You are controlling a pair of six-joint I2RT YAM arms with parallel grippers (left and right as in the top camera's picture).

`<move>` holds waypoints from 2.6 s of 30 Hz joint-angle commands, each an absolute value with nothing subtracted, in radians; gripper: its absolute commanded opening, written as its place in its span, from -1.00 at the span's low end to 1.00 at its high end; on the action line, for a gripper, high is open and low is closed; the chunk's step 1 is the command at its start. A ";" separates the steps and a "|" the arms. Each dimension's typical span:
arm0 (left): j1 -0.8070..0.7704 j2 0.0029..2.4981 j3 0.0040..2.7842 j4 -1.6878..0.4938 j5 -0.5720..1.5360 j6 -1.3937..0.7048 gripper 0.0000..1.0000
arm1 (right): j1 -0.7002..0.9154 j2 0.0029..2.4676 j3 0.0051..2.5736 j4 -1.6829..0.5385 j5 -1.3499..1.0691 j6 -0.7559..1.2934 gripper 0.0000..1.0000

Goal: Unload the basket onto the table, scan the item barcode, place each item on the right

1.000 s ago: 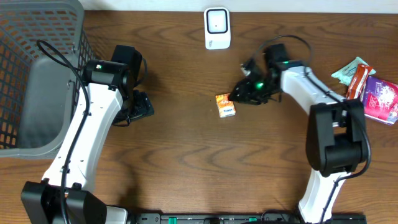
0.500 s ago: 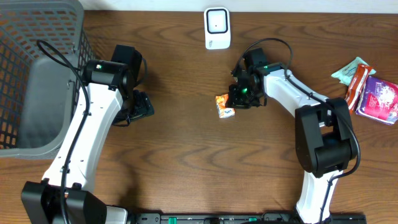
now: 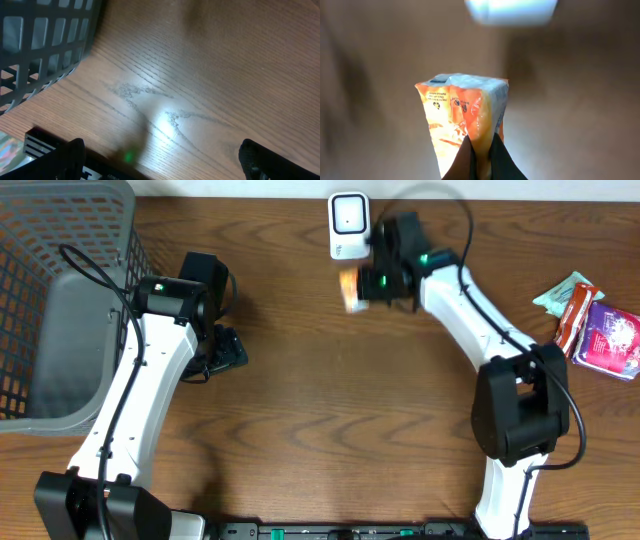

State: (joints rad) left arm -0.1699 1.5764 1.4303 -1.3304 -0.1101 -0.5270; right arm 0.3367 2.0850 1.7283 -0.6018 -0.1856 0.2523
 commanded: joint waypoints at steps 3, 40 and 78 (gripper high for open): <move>-0.165 1.573 1.427 -1.334 -0.112 -0.539 0.96 | 0.373 2.078 1.772 -0.413 0.224 0.097 -0.98; -0.165 1.573 1.427 -1.334 -0.112 -0.539 0.96 | -0.062 2.138 1.909 -0.827 0.621 0.152 -0.98; -0.165 1.573 1.427 -1.334 -0.112 -0.539 0.95 | 0.059 1.172 1.441 -1.323 0.136 0.397 0.99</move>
State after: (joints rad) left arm -0.1699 1.5764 1.4303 -1.3300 -0.1104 -0.5270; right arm -0.0170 1.2739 1.5715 -1.3159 0.2478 0.3798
